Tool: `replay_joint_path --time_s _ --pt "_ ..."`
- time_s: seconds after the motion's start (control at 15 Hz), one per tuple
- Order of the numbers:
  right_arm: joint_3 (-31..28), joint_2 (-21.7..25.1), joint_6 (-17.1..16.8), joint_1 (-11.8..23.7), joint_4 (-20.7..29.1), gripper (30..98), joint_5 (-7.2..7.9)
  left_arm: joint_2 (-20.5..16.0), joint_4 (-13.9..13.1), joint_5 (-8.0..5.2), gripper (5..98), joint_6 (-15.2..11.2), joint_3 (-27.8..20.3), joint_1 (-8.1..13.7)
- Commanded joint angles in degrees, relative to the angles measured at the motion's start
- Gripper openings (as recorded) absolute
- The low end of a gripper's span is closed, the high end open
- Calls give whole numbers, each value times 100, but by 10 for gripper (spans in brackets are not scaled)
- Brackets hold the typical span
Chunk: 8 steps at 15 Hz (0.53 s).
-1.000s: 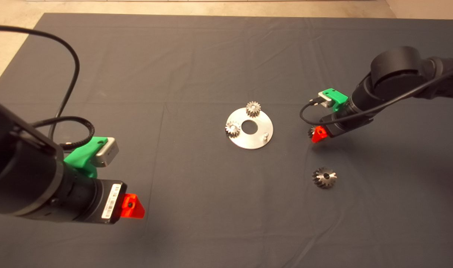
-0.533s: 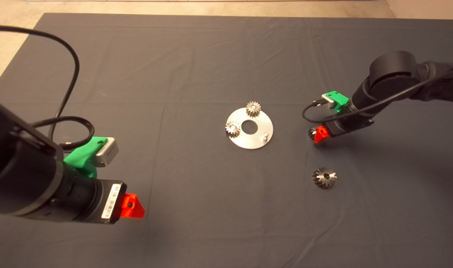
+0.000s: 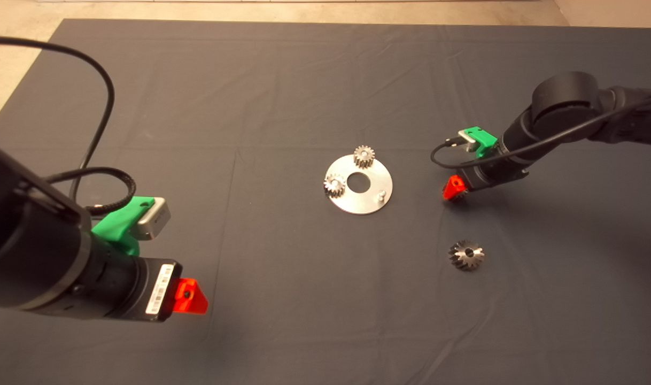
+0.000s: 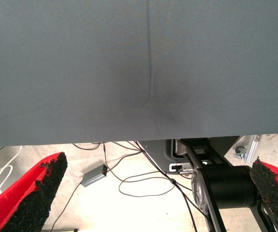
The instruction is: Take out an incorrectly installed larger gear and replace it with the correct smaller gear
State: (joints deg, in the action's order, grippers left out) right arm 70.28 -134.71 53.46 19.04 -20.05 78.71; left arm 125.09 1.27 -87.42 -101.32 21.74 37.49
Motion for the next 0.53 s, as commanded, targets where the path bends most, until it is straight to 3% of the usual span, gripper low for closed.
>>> replay_joint_path --time_s 0.0,0.47 --pt "89 -77 -89 109 212 970 -102 -6 -100 -478 982 7 -66 49" --pt "-78 -96 -81 109 331 970 -110 -6 -100 -478 982 7 -66 49"
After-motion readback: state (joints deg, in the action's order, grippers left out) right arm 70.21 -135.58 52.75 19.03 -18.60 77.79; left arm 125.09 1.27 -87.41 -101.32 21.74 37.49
